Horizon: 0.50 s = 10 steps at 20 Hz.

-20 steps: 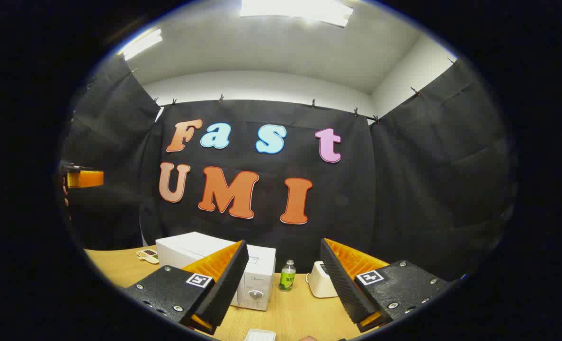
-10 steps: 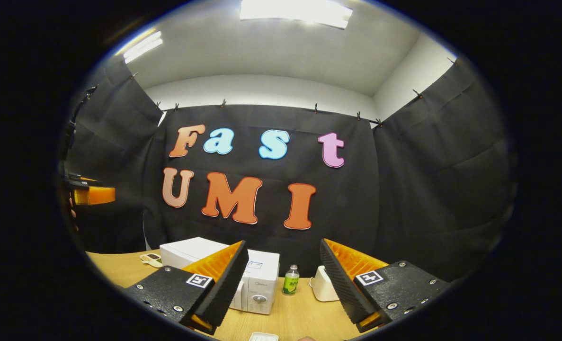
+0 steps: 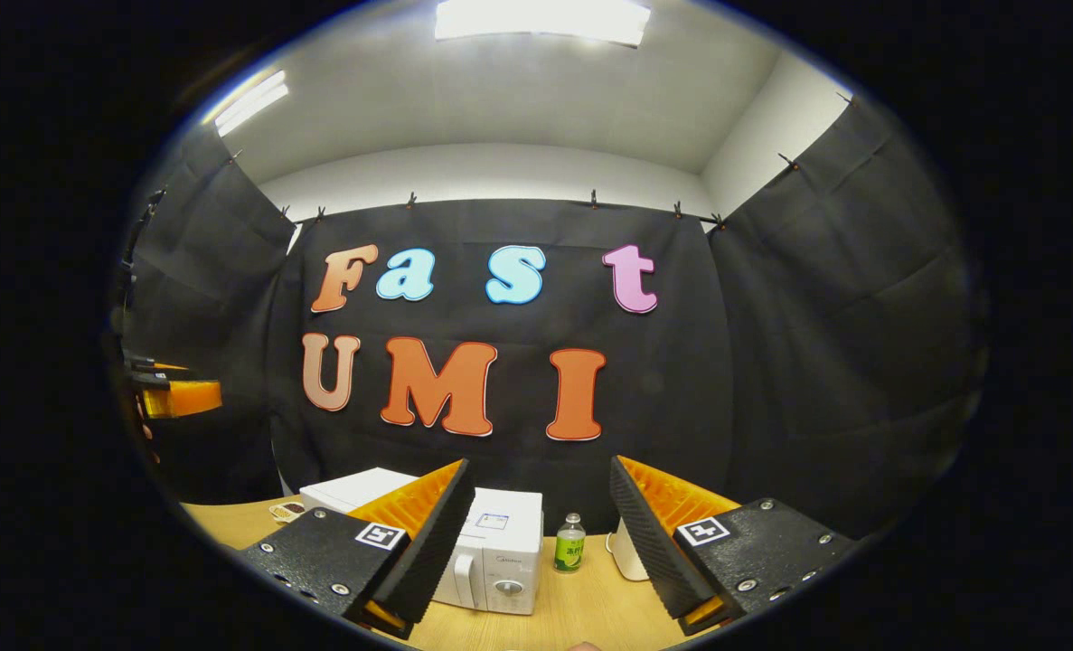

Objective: Open the microwave oven with the left hand, put the food in, and close the microwave oven.

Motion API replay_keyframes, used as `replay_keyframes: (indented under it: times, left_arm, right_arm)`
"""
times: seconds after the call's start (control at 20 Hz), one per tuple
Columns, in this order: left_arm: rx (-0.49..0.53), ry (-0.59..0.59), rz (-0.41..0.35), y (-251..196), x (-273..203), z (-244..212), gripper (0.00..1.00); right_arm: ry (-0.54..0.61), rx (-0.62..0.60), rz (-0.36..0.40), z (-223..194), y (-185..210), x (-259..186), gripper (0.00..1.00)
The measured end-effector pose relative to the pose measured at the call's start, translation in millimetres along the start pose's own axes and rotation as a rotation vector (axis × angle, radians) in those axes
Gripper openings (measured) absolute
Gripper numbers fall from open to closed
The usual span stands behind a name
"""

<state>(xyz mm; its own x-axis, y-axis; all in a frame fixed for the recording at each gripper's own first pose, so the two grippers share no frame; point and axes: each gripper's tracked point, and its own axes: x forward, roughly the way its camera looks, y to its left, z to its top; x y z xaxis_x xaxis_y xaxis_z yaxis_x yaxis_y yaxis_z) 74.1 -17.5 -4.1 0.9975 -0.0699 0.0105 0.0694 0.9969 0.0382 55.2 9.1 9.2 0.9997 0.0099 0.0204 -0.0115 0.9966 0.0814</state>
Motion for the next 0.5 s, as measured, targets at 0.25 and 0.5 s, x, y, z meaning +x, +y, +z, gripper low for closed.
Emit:
replay_keyframes:
  times: [0.25,0.5]
  left_arm:
    - [0.006,0.025,-0.066,-22,14,-2,0.97]
    - [-0.025,0.005,-0.059,-35,2,0,1.00]
  right_arm:
    - [0.031,-0.055,-0.036,-4,-8,-3,0.94]
    - [0.012,-0.052,-0.043,4,-24,-22,0.94]
